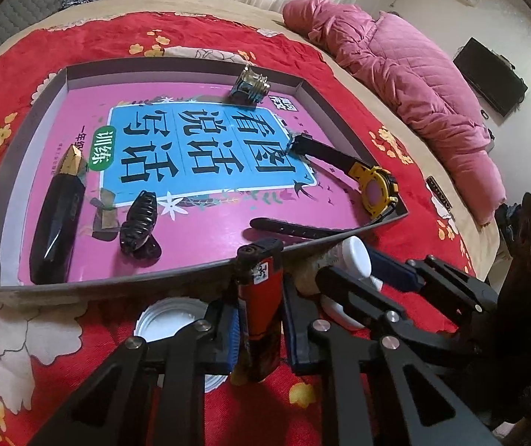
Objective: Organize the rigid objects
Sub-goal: 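Grasp the red lighter with the left gripper while the right gripper grasps the white bottle, then lift the lighter over the box with the left gripper while the right gripper lifts the bottle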
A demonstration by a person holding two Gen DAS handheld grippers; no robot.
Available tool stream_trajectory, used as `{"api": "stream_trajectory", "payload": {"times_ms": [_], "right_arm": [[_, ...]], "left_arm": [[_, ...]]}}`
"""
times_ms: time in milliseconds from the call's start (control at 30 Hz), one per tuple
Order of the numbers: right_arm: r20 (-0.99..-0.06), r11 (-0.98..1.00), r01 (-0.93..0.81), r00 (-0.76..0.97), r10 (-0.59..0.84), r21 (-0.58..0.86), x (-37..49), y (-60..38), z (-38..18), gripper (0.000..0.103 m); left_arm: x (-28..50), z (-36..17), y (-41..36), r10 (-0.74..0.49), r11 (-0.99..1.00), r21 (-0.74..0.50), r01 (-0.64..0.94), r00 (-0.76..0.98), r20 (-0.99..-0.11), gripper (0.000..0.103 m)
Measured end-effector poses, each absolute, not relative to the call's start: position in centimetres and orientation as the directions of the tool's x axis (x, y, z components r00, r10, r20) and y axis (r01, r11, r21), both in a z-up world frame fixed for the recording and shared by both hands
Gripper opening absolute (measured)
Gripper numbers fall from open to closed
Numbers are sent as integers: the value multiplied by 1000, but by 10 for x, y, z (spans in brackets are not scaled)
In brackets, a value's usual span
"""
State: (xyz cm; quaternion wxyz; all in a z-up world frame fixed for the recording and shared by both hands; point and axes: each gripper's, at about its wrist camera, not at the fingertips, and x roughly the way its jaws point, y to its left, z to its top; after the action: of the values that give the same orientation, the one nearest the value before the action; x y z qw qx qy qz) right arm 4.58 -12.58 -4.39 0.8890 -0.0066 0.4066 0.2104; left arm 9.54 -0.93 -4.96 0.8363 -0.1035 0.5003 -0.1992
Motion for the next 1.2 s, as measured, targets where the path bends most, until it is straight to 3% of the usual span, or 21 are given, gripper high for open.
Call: {"api": "stream_trajectory", "payload": {"times_ms": [333, 1200], "right_arm": [[-716, 902, -367, 566, 409, 226, 48, -130, -47, 28], [-682, 920, -345, 629, 374, 186, 21, -133, -6, 28]], "left_arm": [[94, -50, -5, -457, 889, -397, 226, 418, -785, 19], [81, -18, 10, -500, 866, -427, 261, 478, -722, 19]]}}
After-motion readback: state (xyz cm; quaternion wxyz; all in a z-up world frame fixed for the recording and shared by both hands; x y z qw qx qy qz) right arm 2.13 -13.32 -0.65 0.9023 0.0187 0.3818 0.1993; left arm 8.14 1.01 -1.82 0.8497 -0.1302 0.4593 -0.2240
